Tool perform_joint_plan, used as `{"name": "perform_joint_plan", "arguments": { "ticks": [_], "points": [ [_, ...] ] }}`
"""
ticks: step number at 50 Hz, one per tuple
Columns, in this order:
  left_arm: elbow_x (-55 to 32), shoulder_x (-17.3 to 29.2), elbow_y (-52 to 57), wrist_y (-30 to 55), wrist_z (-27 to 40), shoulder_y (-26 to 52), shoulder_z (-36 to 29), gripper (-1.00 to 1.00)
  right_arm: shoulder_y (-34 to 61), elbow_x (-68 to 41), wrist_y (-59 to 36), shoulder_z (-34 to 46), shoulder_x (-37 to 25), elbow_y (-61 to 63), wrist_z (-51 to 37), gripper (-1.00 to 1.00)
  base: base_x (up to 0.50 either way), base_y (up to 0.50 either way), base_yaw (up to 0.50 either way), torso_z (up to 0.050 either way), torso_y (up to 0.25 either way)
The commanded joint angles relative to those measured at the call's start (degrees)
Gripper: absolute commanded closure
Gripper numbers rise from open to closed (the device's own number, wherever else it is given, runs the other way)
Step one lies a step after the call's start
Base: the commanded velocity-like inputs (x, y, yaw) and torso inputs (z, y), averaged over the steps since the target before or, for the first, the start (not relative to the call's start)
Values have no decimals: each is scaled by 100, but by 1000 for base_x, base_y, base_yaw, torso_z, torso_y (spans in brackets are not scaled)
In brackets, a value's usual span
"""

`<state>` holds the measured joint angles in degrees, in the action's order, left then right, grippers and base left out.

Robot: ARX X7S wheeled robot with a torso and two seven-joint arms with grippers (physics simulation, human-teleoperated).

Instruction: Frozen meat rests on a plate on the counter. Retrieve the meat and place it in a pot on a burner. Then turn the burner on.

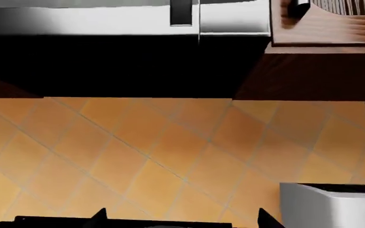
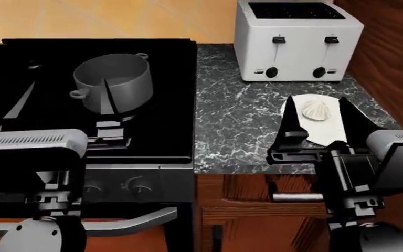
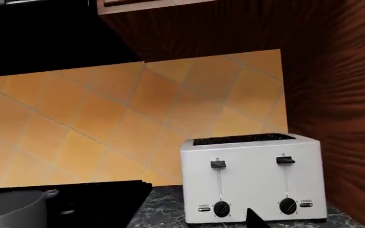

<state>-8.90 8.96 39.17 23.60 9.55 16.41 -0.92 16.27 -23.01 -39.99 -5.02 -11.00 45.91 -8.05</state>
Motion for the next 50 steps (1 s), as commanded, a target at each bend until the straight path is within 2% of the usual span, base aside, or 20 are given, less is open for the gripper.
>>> {"name": "perform_joint_plan", "arguments": {
  "ticks": [1,19,31,35,44,50],
  "points": [
    [176,137,234,-95,87,-40,-155,-100,36,-58,-128,38,-77,216,-102,-100,273,-500,0,50,0],
    [17,156,384,-42,176,-38,-147,-100,-7,-87,-76,209,-188,273,-94,-100,371,-395,0,50,0],
    [245,199,453,286,465,150,-245,-100,-14,-233,-62,170,-183,217,-100,-100,500,-11,0,0,0],
    [307,232,487,270,498,144,-296,-100,169,-488,-575,-23,-119,181,-359,-100,115,0,0,0,0],
    [287,263,502,343,556,154,-287,-100,573,-424,-2509,345,-482,377,-1099,-100,0,0,0,0,0],
    [228,269,563,444,598,166,-281,-100,586,-681,-2939,61,-399,192,-1081,-100,0,0,0,0,0]
  ]
}}
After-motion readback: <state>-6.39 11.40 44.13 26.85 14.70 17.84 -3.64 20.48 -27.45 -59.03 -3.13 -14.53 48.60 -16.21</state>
